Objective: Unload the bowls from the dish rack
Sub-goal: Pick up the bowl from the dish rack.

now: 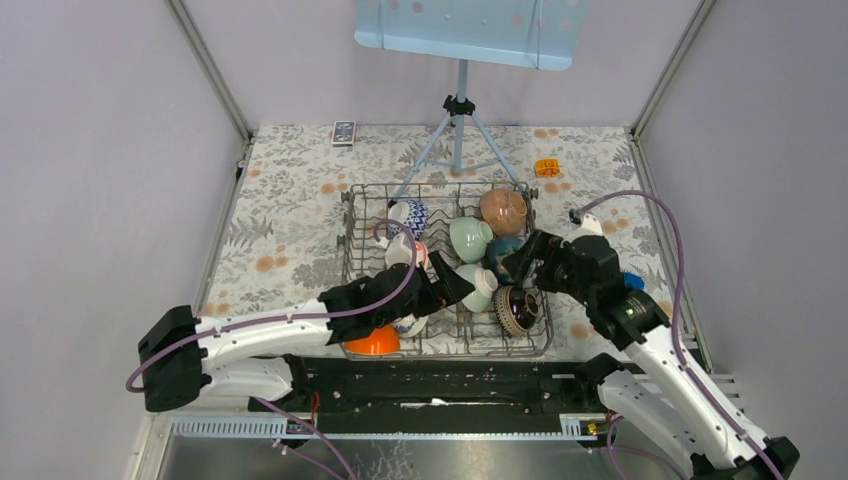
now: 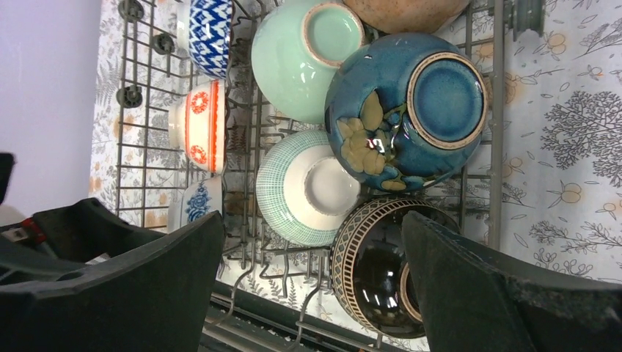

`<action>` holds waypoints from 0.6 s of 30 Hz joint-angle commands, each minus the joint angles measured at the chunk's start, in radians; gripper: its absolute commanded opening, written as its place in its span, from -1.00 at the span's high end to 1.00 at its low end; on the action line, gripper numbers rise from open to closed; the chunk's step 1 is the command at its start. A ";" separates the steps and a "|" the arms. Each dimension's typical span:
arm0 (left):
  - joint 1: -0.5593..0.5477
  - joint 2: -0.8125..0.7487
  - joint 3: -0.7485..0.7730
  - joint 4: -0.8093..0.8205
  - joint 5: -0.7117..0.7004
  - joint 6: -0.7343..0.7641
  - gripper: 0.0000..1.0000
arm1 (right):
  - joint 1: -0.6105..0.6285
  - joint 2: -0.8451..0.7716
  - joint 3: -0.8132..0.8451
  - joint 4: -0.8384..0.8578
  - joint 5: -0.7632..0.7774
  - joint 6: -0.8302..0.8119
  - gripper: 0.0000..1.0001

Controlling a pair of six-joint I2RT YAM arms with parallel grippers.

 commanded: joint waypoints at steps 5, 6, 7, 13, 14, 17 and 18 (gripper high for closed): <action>-0.046 0.103 0.030 0.223 0.115 -0.035 -0.77 | 0.006 -0.119 0.000 -0.161 0.165 0.018 -0.95; -0.058 0.115 0.020 0.254 0.115 -0.055 -0.76 | 0.005 -0.123 -0.009 -0.172 0.171 0.033 -0.93; -0.069 0.126 0.006 0.287 0.119 -0.072 -0.75 | 0.005 -0.128 -0.019 -0.179 0.177 0.051 -0.91; -0.108 0.178 -0.037 0.402 0.116 -0.158 -0.66 | 0.005 -0.210 -0.067 -0.170 0.186 0.124 -0.78; -0.111 0.185 -0.037 0.413 0.109 -0.167 -0.62 | 0.004 -0.218 -0.072 -0.170 0.186 0.137 -0.75; -0.118 0.216 -0.030 0.435 0.089 -0.201 -0.52 | 0.005 -0.227 -0.087 -0.161 0.179 0.175 -0.70; -0.119 0.227 -0.032 0.443 0.080 -0.215 -0.48 | 0.005 -0.228 -0.095 -0.150 0.167 0.185 -0.68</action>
